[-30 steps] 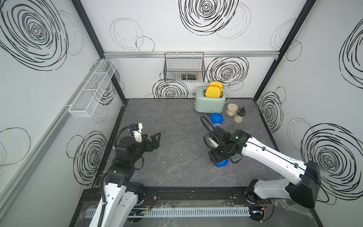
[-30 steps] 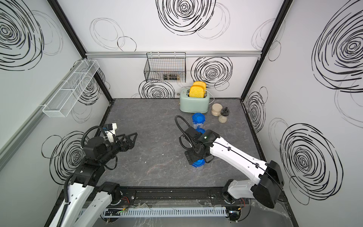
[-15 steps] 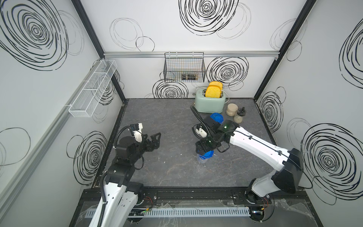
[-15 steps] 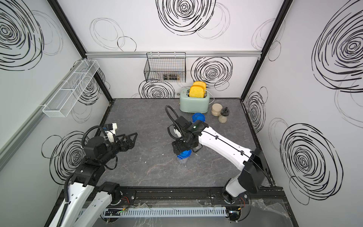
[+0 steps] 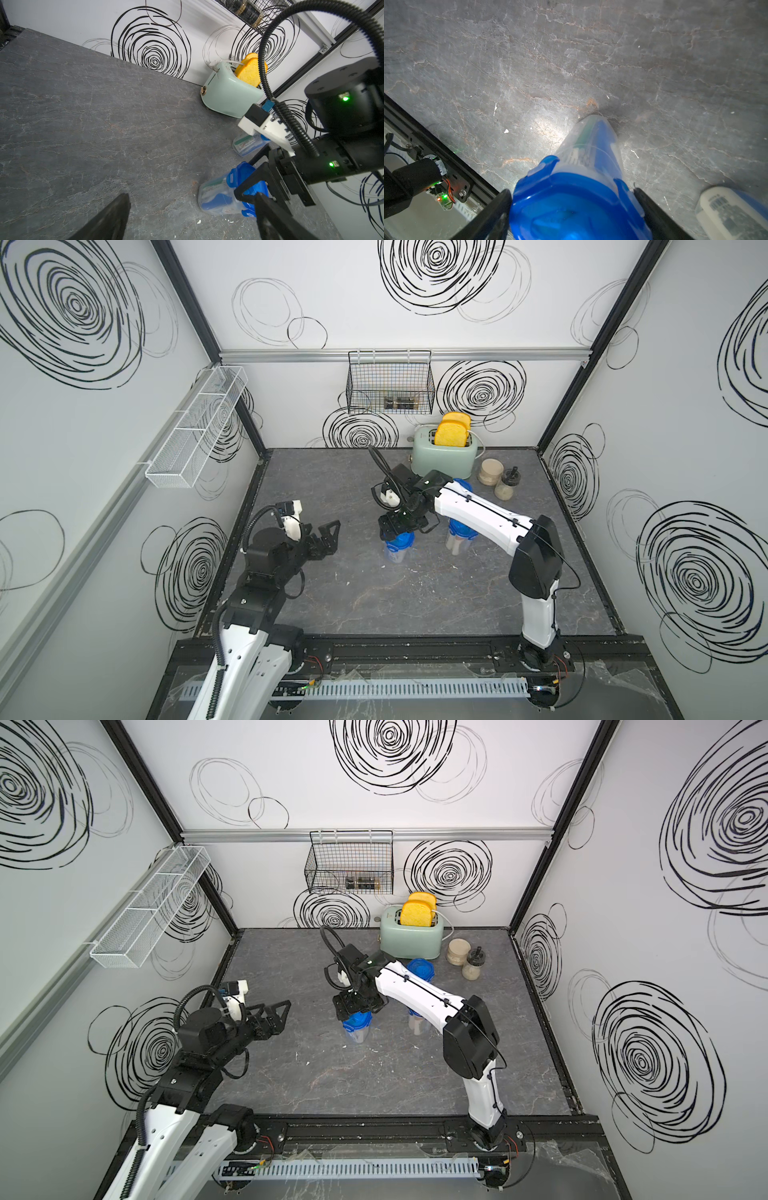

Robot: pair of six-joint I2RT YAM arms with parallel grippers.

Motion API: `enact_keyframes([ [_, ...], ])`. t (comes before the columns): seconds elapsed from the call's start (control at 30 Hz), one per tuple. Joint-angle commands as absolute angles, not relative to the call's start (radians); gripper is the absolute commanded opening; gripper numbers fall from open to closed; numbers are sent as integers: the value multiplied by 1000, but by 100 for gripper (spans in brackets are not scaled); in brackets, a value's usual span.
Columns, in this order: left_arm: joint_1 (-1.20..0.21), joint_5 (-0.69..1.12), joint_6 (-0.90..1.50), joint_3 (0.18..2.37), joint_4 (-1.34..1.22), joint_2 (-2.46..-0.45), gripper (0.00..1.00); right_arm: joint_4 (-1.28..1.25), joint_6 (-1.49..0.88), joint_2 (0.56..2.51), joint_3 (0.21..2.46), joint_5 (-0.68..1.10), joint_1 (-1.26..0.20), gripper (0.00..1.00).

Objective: Take out toiletry kits
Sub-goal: Pick up the container from the center of the board.

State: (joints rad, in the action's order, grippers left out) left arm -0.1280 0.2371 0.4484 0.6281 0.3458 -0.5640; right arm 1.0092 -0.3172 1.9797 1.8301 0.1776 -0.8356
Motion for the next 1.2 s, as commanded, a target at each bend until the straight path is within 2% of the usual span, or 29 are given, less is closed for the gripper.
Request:
enact_keyframes([
  [0.0, -120, 228, 448, 624, 326, -566, 96, 1064, -290, 1995, 1887, 201, -832, 82],
  [0.27, -121, 230, 448, 623, 326, -566, 96, 1098, -254, 2029, 1928, 183, -836, 98],
  [0.63, -120, 230, 447, 623, 327, -571, 96, 1155, -228, 2062, 2061, 150, -836, 98],
  [0.83, -121, 233, 446, 623, 325, -578, 96, 1160, -237, 1988, 2095, 83, -820, 98],
  [0.97, -129, 232, 446, 625, 327, -581, 96, 1105, -244, 1865, 1968, 48, -818, 98],
  [1.03, -131, 229, 446, 623, 327, -579, 96, 1022, -254, 1772, 1818, 50, -825, 99],
  [1.17, -129, 233, 448, 621, 324, -579, 96, 861, -256, 1604, 1532, 82, -848, 94],
])
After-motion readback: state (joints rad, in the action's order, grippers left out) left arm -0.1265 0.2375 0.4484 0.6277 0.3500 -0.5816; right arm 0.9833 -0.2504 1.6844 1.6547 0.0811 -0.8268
